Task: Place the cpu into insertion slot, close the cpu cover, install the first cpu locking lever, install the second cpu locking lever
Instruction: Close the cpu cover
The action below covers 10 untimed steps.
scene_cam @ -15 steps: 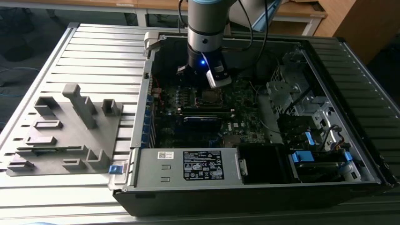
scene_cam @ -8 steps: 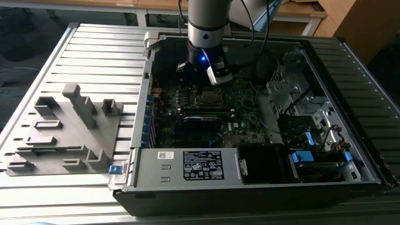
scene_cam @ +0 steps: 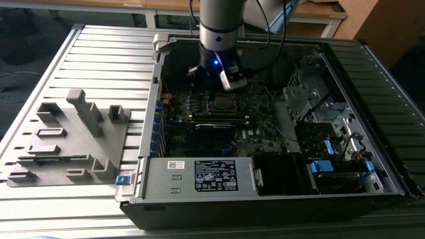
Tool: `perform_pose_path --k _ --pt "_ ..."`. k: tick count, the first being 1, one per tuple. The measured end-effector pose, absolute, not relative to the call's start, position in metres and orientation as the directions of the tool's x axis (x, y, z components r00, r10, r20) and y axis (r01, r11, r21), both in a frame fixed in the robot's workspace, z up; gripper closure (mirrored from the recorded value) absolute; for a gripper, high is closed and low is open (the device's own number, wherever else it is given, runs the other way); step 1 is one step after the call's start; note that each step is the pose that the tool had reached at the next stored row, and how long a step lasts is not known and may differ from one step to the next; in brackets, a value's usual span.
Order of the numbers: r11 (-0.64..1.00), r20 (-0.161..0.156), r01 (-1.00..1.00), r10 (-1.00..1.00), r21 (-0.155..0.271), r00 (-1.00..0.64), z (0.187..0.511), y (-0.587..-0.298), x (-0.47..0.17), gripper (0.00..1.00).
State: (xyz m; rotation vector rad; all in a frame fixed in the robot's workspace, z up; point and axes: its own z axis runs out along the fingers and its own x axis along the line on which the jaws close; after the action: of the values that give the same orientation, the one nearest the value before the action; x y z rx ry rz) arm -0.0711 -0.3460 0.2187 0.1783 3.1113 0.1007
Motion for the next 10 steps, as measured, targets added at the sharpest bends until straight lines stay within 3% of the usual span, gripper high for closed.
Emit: perform_pose_path --k 10 --pt "0.991 -0.021 0.113 0.115 0.066 -0.993 0.218 -0.346 -0.057 0.89"
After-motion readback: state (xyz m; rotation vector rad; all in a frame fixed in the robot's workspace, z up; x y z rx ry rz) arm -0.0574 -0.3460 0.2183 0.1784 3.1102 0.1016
